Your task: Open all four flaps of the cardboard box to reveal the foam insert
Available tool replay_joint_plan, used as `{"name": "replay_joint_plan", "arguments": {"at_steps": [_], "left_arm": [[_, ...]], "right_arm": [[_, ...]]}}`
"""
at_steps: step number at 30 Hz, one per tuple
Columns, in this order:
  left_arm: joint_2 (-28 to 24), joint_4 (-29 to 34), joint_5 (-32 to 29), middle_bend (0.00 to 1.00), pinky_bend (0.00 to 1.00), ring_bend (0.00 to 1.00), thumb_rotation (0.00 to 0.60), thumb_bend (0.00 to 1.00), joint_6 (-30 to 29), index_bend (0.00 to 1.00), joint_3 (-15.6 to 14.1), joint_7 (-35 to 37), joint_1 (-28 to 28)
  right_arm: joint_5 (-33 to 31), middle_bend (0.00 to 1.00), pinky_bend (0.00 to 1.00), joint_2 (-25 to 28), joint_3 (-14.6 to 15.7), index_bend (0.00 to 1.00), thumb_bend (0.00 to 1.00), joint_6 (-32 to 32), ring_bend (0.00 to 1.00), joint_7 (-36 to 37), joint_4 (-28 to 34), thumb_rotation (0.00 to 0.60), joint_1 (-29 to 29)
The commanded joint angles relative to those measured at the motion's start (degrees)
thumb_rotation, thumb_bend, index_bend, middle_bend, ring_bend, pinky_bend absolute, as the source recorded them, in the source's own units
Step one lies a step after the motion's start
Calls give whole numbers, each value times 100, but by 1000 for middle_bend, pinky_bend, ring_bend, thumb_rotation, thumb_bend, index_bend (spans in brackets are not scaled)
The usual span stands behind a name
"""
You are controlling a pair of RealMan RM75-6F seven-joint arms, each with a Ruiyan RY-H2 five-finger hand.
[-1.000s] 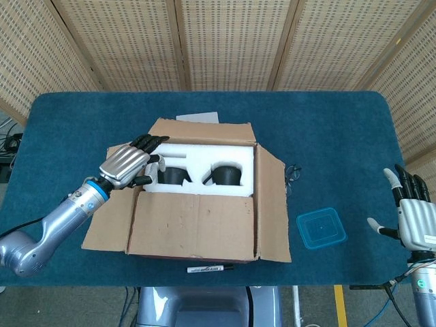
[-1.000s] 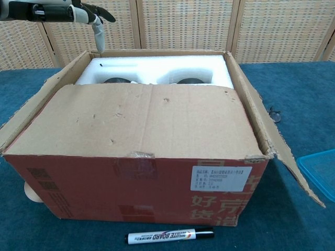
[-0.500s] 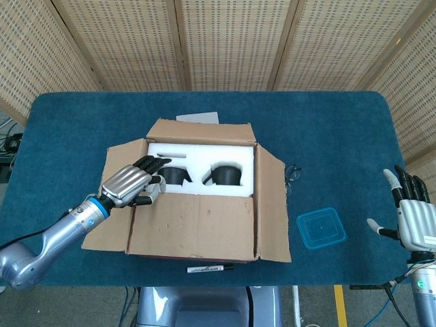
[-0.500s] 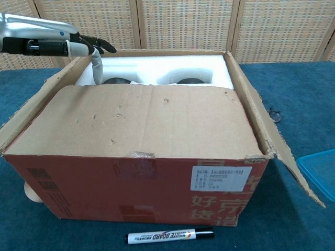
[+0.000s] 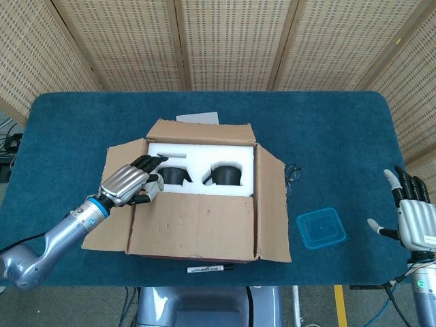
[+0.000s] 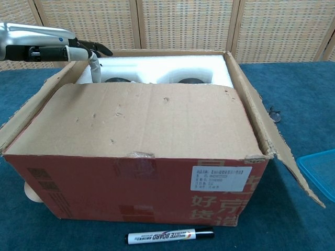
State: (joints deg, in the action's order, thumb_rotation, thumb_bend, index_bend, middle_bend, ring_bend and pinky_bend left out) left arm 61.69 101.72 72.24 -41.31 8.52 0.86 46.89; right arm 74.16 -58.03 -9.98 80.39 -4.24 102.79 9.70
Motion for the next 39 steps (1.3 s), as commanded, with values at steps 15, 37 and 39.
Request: {"name": "replay_joint_plan", "arguments": {"at_steps": [15,37,39], "left_arm": [[-406,294,285,2,0,0,0,702,357,468,216,1739,-20],[-1416,-120,3672,2,0,0,0,679,-295,469,-551,8402,545],[-1447,-279,3969,2,0,0,0,680,-572,468,-755,8859,661]], "right_arm": [[-52,0,0,-14,-34,0,182,22,0,-26,-11,600,-2],[-92,0,0,-14,-52,0,180,25,0,-140,70,600,14],[-94,0,0,-15,-54,0,181,28,0,-152,77,600,15]]}}
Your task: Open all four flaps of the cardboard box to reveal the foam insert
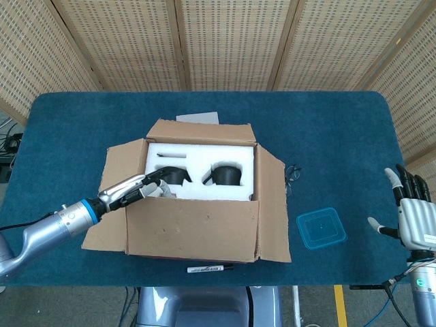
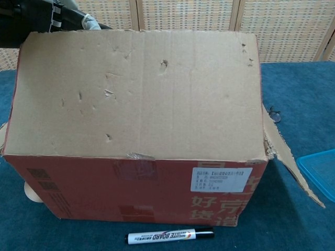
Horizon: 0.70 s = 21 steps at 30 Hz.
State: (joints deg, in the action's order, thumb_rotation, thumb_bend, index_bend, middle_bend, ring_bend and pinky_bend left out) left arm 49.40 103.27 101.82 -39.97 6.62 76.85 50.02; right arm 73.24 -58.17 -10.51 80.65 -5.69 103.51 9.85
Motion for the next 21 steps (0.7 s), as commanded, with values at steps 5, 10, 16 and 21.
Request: {"name": "replay_joint_plan", "arguments": {"at_steps": [5,10,16,21], "left_arm": [[-271,-842,1608,2,0,0,0,684,-1481,468,-1040,2213,617],[-337,-1129,1956,2,0,0,0,687,-2160,469,-1376,2771,776],[-364,-1276,2158,1,0,0,0,687,-2551,468,-1633,2948,898],[-371,-1279,2365,2,0,0,0,687,-2783,469,-1841,3029,1000]], "right_arm": [[11,0,0,6,-2,0,178,25,0,-37,35,600,-2],[15,0,0,23,-7,0,181,51,0,-67,68,600,-10],[26,0,0,27,-9,0,174,71,0,-77,92,600,-15],[37,0,0,26,-9,0,181,88,0,-73,98,600,-22]]}}
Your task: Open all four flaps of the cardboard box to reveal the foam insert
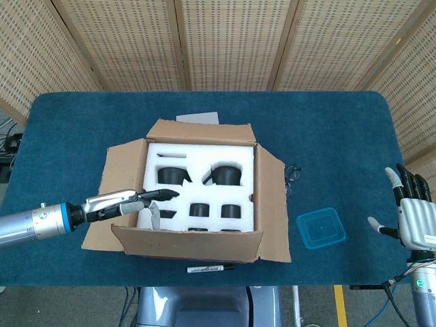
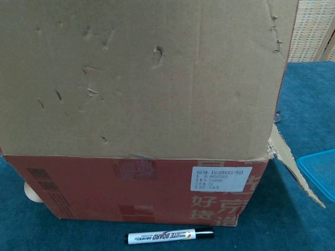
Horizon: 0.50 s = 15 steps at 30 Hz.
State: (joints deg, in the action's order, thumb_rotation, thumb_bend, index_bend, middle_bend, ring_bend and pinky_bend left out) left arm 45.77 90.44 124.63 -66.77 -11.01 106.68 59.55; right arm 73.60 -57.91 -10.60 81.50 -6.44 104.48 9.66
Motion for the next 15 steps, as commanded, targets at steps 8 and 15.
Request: {"name": "replay_joint_plan", "arguments": {"at_steps": [8,15], "left_arm": [[-67,22,387,2,0,0,0,687,-410,468,-345,-83,200],[-151,144,632,2,0,0,0,686,-492,469,-604,-416,339]], "right_arm": [[24,0,0,21,9,0,182,31,0,19,33,600,-25],[34,0,0,29,6,0,182,41,0,83,1,600,-39]]}}
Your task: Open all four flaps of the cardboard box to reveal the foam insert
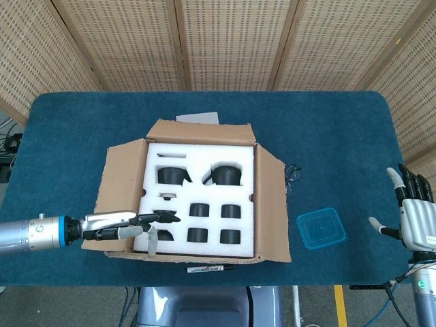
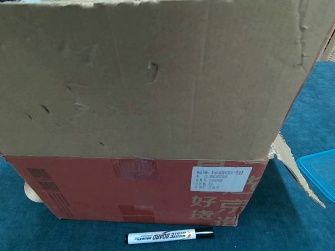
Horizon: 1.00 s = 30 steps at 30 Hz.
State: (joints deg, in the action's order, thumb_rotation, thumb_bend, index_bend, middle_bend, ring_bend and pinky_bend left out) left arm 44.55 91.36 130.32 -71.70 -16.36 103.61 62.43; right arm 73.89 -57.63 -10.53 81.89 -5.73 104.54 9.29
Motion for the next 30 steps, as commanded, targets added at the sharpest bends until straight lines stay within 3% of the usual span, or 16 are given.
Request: {"name": "replay_joint_plan", "arguments": {"at_steps": [1,11,20,23,27,30], "left_arm": [[-40,77,91,2,0,0,0,685,15,469,-104,-164,74],[-105,268,306,2,0,0,0,683,219,469,-434,-553,350],[-197,623,-468,2,0,0,0,659,590,461,-369,-1489,192],[-256,855,-1080,2,0,0,0,644,870,429,-179,-2372,-53],[-277,1292,-2206,2,0,0,1,634,1247,361,190,-4221,-574],[-234,1552,-2951,1,0,0,47,634,1319,316,404,-5494,-964]], "right_arm": [[7,0,0,2,-2,0,182,3,0,19,-9,600,-2],[45,0,0,15,2,0,181,31,0,138,-55,600,-35],[46,0,0,3,6,0,182,9,0,208,-117,600,-41],[50,0,0,-14,7,0,181,-14,0,221,-145,600,-29],[79,0,0,-63,30,0,181,-75,0,238,-236,600,1],[122,0,0,-106,58,0,182,-107,0,246,-321,600,16]]}}
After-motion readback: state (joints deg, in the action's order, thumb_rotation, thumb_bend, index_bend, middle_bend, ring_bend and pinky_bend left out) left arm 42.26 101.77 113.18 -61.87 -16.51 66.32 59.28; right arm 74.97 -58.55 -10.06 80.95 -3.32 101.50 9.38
